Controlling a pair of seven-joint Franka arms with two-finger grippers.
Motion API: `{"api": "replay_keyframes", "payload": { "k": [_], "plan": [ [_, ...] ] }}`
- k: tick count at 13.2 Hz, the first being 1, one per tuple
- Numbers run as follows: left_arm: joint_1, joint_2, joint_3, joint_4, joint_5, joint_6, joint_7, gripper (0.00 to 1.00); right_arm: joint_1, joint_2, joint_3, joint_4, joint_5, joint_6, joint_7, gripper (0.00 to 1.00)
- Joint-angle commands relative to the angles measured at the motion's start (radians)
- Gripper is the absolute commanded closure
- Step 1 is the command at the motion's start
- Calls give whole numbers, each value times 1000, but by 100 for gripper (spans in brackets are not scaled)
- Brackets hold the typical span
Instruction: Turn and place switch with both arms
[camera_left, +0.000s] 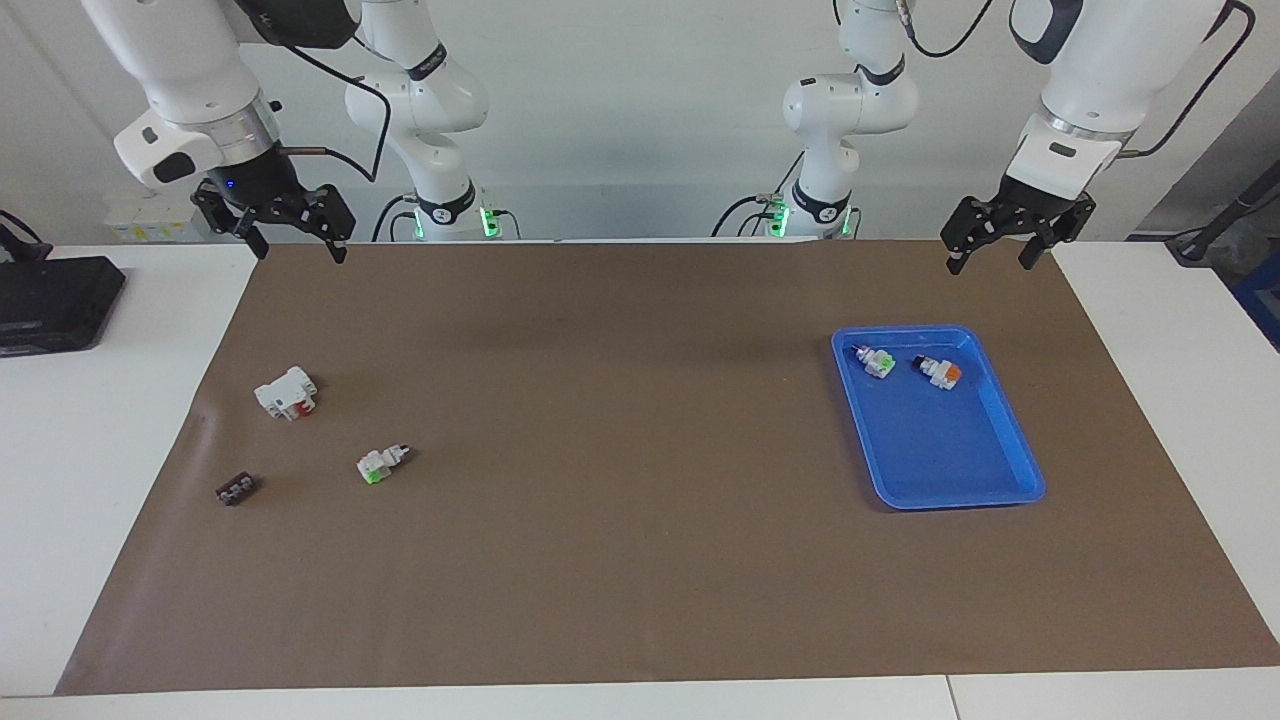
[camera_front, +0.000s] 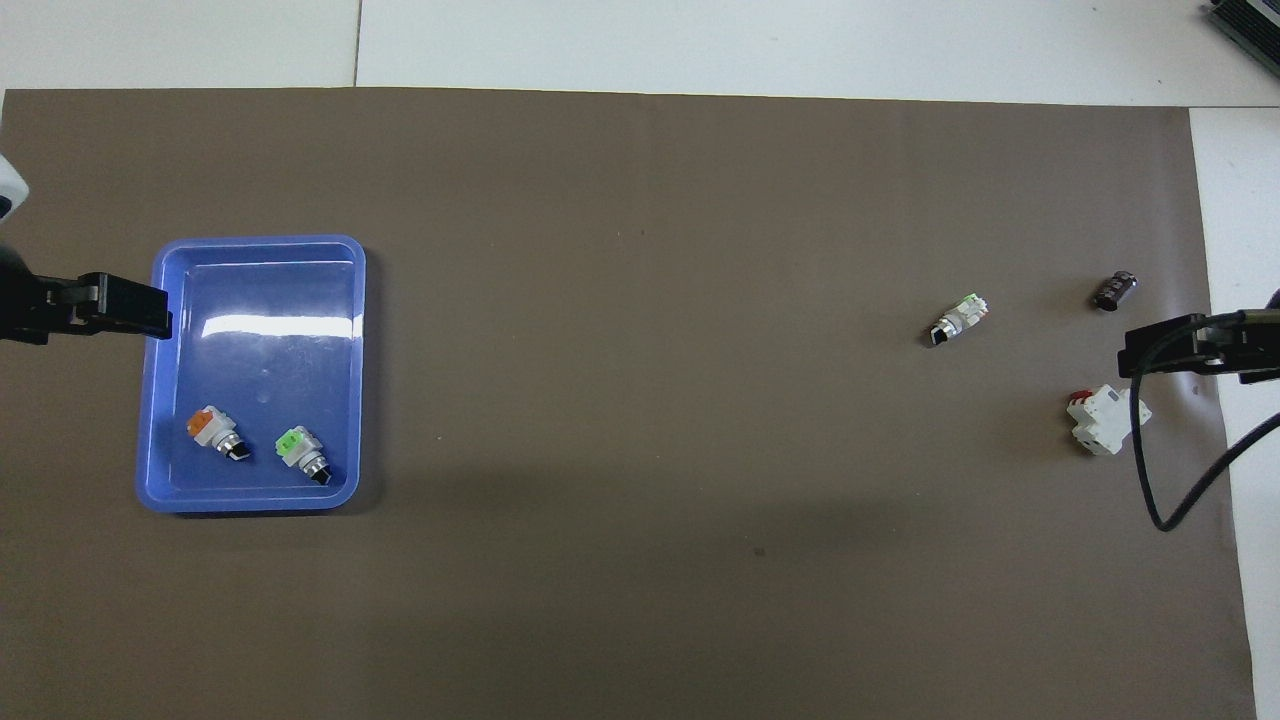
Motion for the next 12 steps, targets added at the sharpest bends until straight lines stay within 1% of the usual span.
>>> {"api": "replay_keyframes", "payload": {
  "k": [1, 6, 8, 10, 12],
  "plan": [
    [-14, -29, 6, -33, 26, 9, 5, 0, 0, -6, 1, -7, -4, -1, 17, 0],
    [-6, -27, 19, -31, 15, 9, 8, 0, 0, -7, 1, -12, -4, -3, 8, 0],
    [-6, -24, 20, -28, 11, 10, 19, 0, 0, -7, 1, -13, 16, -3, -14, 0],
    [-6, -23, 22, -26, -20, 10, 17, 0, 0, -7, 1, -15, 25, -1, -14, 0],
    [-4, -24, 22, -33, -20, 10, 19, 0, 0, -9, 1, -18, 25, -1, -20, 0]
  ]
}}
